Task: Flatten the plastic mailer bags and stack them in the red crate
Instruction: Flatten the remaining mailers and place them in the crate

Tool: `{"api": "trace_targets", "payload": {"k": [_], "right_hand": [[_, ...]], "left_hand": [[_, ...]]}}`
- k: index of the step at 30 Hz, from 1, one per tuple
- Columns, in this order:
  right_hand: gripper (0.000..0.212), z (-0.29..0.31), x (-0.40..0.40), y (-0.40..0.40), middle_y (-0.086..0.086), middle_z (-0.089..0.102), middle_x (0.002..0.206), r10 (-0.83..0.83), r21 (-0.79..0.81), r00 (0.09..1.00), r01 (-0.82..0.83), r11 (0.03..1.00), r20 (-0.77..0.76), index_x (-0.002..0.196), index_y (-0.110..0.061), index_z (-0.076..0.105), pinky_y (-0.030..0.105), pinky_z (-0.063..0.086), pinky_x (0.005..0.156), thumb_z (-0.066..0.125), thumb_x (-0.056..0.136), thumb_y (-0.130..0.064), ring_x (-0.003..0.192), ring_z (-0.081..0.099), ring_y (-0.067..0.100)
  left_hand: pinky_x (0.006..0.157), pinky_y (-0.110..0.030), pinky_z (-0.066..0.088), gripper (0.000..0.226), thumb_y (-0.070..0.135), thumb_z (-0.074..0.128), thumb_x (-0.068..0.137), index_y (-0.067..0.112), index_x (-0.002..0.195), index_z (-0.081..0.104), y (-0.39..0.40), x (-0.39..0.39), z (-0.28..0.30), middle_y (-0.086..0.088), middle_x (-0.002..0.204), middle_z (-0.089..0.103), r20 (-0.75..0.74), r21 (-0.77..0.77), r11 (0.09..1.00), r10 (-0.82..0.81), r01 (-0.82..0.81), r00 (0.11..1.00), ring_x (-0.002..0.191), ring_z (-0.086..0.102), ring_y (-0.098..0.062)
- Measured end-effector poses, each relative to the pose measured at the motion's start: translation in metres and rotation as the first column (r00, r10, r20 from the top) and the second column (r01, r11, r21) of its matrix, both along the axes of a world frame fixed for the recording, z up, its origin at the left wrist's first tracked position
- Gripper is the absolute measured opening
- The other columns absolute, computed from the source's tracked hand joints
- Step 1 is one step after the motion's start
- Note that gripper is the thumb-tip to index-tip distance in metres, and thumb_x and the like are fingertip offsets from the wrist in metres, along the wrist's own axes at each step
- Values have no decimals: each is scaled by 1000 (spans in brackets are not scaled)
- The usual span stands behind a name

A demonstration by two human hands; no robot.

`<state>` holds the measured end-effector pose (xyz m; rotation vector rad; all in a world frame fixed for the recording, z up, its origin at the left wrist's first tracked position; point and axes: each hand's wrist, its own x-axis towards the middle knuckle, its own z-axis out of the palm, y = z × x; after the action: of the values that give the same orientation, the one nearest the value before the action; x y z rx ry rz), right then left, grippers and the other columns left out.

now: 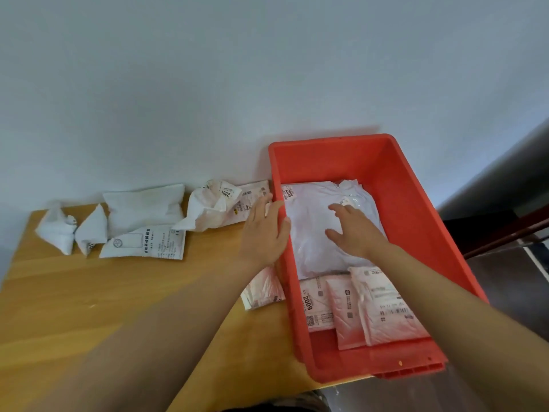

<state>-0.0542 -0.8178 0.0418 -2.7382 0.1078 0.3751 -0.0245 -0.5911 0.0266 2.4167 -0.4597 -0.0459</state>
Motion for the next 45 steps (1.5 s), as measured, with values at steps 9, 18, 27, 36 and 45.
{"api": "trace_targets", "payload": {"k": [9,18,27,36,45], "right_hand": [[54,39,41,135,17,60,124,102,75,940,-133,988,325,130,-4,56,48,41,101,51,84,-31,119,50,37],[53,6,72,270,10,52,136,218,-36,975,-217,976,47,142,-16,46,42,38,105,59,94,-33,129,42,32],[57,-60,85,414,10,40,146,327,-48,919,-345,938,-220,147,-18,37,42,36,109,54,97,-41,134,36,31],[79,-130,135,474,7,-2,166,329,-94,910,-362,928,-252,158,-19,7,50,21,120,54,96,-36,152,2,31],[83,-172,100,489,9,33,151,400,-167,888,-440,882,-228,154,-21,18,46,26,114,54,89,-58,138,34,32]], "left_hand": [[116,-50,27,53,32,41,97,5,142,42,128,4,-19,-22,152,31,-86,71,980,193,-187,977,143,26,-37],[117,-40,24,61,26,52,96,11,150,28,277,-9,-55,-14,159,16,-302,194,944,315,-266,900,147,16,-30],[110,-43,34,60,25,49,97,16,151,23,417,-23,-96,-11,156,15,-485,293,912,401,-287,777,141,22,-34],[103,-43,41,57,28,48,100,18,152,27,491,-52,-113,-6,156,16,-546,350,865,501,-360,671,139,28,-31],[100,-42,44,54,29,45,100,17,151,29,519,-65,-129,-7,154,20,-568,426,839,540,-340,621,134,36,-30]]}}
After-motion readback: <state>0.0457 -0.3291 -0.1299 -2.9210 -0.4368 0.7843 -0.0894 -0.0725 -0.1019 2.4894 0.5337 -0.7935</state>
